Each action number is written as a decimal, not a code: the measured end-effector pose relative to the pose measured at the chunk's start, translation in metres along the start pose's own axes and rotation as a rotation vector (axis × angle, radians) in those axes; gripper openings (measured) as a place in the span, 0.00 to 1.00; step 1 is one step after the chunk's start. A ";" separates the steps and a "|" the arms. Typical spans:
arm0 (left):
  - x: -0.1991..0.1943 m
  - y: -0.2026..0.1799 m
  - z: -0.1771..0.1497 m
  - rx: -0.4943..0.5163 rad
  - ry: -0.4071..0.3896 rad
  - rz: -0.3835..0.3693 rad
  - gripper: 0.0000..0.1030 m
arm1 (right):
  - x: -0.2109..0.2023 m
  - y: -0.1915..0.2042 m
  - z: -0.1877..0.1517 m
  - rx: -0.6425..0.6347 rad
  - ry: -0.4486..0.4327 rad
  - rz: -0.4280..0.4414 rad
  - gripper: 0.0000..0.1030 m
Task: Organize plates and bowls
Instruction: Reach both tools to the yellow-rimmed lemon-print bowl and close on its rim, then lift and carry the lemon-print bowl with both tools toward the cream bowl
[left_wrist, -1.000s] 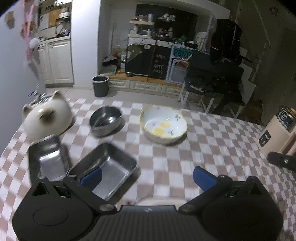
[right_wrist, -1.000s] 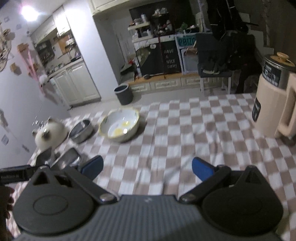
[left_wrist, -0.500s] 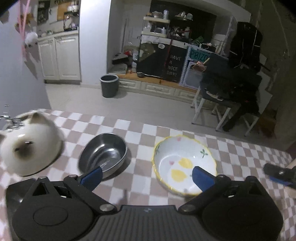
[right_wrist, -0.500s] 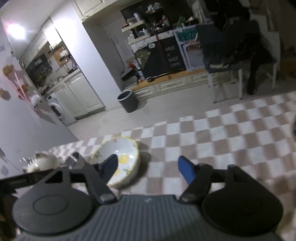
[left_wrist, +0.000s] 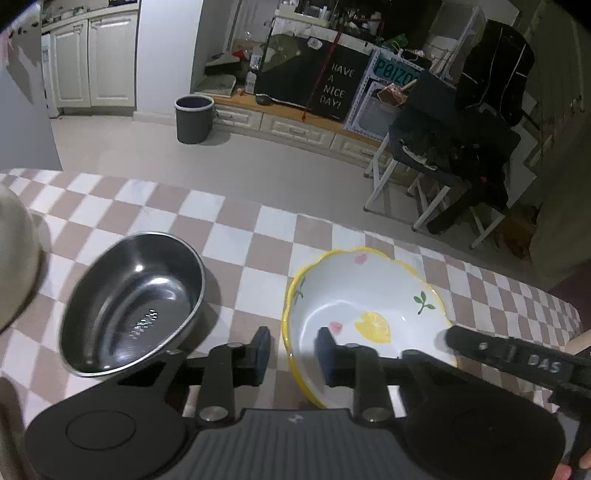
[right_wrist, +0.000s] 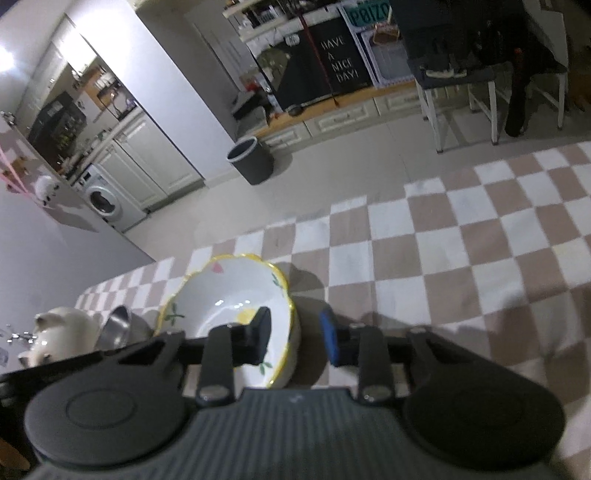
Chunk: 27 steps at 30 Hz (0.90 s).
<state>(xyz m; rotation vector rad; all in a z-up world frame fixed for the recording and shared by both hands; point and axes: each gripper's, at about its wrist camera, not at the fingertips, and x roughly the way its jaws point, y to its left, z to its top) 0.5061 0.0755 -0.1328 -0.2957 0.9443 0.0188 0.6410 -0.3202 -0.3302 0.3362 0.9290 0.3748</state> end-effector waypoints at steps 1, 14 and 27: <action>0.003 0.001 0.000 -0.002 0.003 0.001 0.24 | 0.003 0.002 -0.001 -0.004 0.007 -0.003 0.28; 0.010 0.002 -0.010 0.073 0.015 -0.010 0.08 | 0.013 0.012 -0.004 -0.118 0.049 -0.044 0.10; -0.084 -0.041 -0.039 0.137 -0.073 -0.067 0.08 | -0.074 0.005 -0.025 -0.089 -0.012 -0.015 0.10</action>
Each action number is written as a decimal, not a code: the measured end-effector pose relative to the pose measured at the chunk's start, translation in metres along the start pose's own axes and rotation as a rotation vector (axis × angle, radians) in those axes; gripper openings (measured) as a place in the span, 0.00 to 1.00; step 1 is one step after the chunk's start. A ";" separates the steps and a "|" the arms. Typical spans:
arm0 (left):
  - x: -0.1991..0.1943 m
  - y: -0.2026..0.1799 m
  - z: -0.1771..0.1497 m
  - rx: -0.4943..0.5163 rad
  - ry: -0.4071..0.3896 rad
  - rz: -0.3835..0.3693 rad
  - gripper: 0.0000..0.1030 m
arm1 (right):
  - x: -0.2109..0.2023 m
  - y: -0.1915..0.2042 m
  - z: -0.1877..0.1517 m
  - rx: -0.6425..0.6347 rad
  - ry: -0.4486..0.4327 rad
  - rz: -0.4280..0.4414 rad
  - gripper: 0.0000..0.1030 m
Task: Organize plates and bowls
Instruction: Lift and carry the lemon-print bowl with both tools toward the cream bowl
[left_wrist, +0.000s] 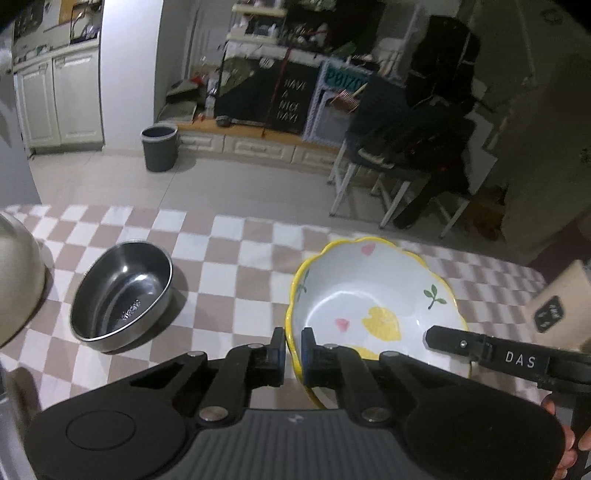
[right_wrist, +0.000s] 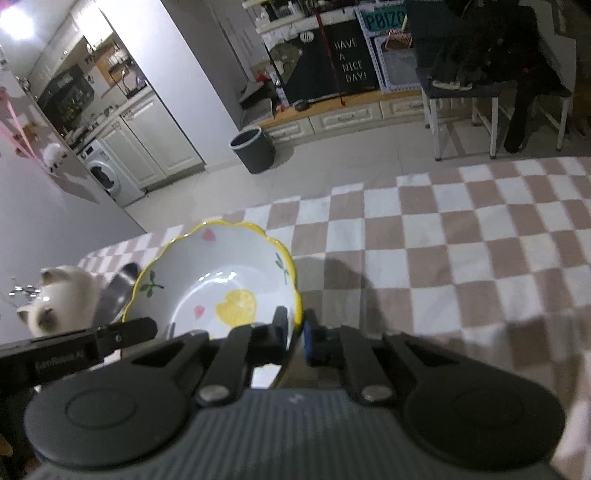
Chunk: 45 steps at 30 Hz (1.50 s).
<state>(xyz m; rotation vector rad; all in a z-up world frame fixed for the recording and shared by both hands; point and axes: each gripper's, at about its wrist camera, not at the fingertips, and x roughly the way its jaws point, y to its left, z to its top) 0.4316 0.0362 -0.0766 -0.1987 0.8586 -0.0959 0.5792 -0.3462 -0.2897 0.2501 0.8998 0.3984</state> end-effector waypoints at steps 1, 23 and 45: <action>-0.009 -0.004 -0.002 0.005 -0.013 -0.002 0.08 | -0.012 0.000 -0.004 0.002 -0.008 0.004 0.10; -0.208 -0.065 -0.108 0.120 -0.188 0.006 0.08 | -0.180 0.015 -0.128 0.095 -0.123 0.104 0.11; -0.175 -0.027 -0.187 0.036 0.011 0.076 0.08 | -0.141 0.037 -0.184 -0.014 0.091 -0.037 0.11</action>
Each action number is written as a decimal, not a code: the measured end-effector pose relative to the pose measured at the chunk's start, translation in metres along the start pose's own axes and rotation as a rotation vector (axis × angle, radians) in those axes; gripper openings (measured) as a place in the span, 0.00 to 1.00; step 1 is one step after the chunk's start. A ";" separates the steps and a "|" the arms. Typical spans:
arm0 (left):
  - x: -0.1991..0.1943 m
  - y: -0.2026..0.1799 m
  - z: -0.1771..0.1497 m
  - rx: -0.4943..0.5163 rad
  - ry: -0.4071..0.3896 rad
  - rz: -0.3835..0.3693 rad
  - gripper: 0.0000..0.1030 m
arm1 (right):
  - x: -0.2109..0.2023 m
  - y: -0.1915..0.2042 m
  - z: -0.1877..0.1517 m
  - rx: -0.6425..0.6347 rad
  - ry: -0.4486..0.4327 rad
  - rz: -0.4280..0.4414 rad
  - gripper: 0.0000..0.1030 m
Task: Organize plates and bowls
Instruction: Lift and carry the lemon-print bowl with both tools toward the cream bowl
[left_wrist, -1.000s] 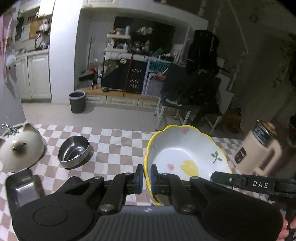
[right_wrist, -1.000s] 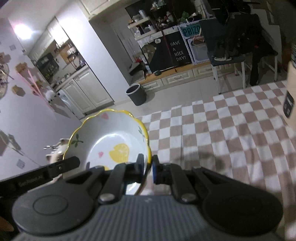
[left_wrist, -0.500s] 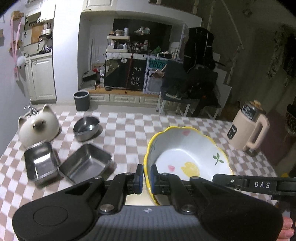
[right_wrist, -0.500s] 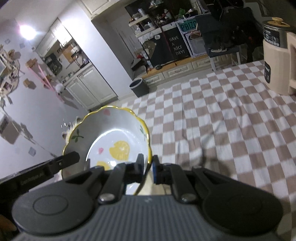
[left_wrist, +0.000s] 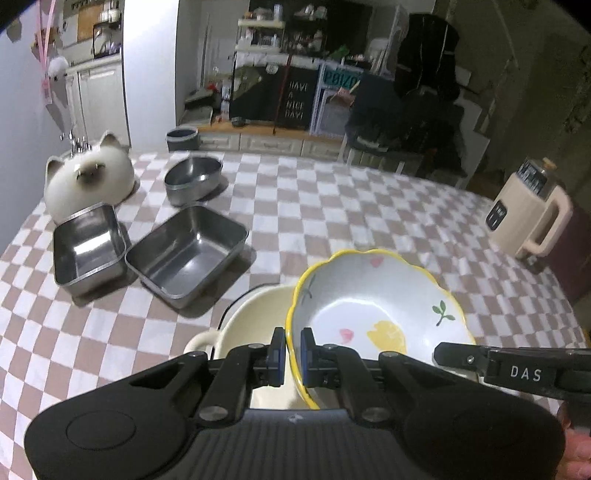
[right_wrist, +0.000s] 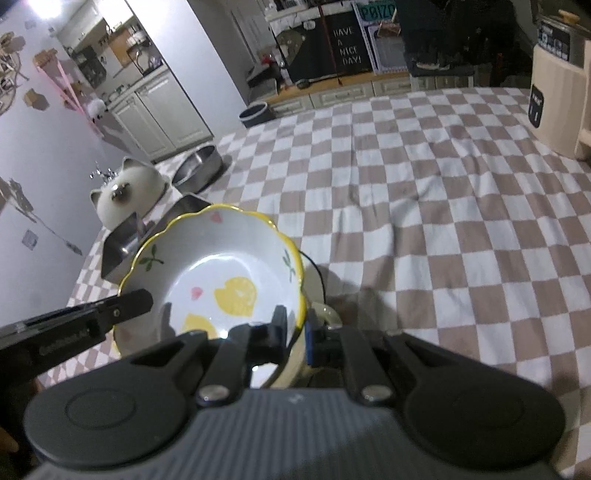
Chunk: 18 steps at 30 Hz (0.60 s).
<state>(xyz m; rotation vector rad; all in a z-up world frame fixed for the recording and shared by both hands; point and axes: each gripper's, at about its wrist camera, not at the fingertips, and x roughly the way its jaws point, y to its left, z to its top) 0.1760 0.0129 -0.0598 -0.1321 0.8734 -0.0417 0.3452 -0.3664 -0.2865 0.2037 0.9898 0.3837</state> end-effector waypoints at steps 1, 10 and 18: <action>0.004 0.002 -0.001 -0.003 0.016 0.001 0.08 | 0.004 0.001 0.000 0.000 0.010 -0.005 0.11; 0.039 0.022 -0.002 -0.051 0.154 -0.006 0.09 | 0.022 0.011 -0.004 0.003 0.062 -0.036 0.11; 0.055 0.031 -0.002 -0.061 0.193 0.023 0.10 | 0.039 0.024 -0.002 -0.031 0.088 -0.066 0.11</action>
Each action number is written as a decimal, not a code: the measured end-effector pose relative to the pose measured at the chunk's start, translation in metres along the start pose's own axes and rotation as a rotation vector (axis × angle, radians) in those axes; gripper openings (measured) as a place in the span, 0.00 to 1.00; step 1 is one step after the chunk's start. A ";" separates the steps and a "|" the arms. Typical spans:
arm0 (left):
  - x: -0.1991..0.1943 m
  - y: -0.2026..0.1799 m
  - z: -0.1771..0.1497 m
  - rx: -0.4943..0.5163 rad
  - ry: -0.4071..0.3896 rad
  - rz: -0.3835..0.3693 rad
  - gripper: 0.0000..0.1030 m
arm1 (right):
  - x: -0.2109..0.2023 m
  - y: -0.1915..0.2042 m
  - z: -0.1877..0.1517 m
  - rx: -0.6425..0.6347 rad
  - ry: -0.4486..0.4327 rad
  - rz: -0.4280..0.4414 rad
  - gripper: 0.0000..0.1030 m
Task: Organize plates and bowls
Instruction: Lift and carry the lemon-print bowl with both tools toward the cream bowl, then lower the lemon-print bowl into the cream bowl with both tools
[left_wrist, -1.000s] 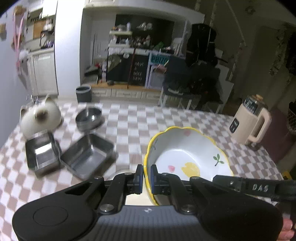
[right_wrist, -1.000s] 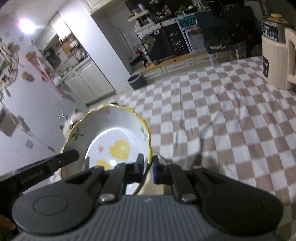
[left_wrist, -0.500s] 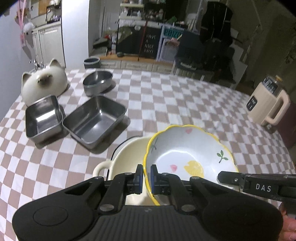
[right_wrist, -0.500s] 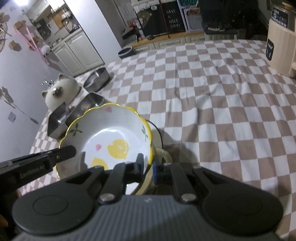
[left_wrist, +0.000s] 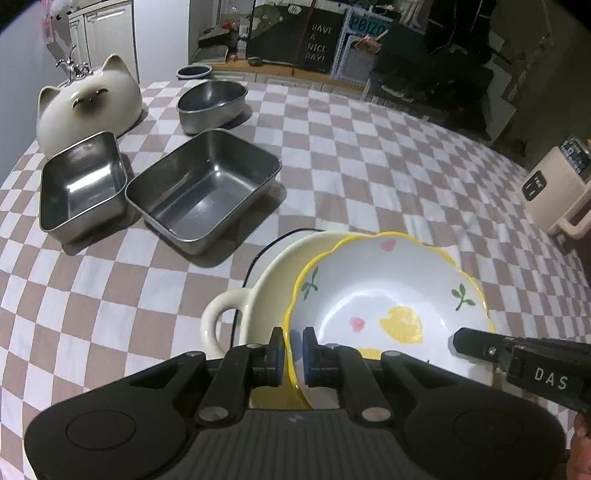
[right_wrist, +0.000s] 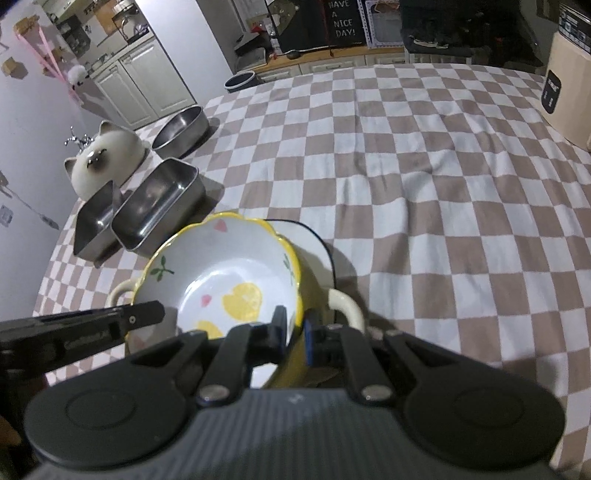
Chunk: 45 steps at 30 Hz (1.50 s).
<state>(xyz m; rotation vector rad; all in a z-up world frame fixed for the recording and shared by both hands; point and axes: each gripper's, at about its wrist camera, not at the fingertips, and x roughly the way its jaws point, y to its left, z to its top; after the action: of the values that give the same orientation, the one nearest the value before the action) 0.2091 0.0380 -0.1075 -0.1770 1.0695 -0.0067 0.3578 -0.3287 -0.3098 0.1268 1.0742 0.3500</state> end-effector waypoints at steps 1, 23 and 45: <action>0.002 0.001 0.000 0.003 0.005 0.006 0.11 | 0.000 0.001 0.000 -0.003 0.002 -0.002 0.11; 0.008 0.010 0.002 -0.018 0.033 -0.003 0.12 | 0.010 0.006 0.003 0.002 0.045 -0.012 0.11; -0.001 0.010 0.000 -0.001 0.021 0.000 0.12 | -0.017 0.010 0.004 0.005 -0.042 0.083 0.06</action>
<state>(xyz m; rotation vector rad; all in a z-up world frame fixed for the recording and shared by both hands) 0.2078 0.0477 -0.1078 -0.1784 1.0901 -0.0082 0.3520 -0.3250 -0.2909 0.1824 1.0299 0.4174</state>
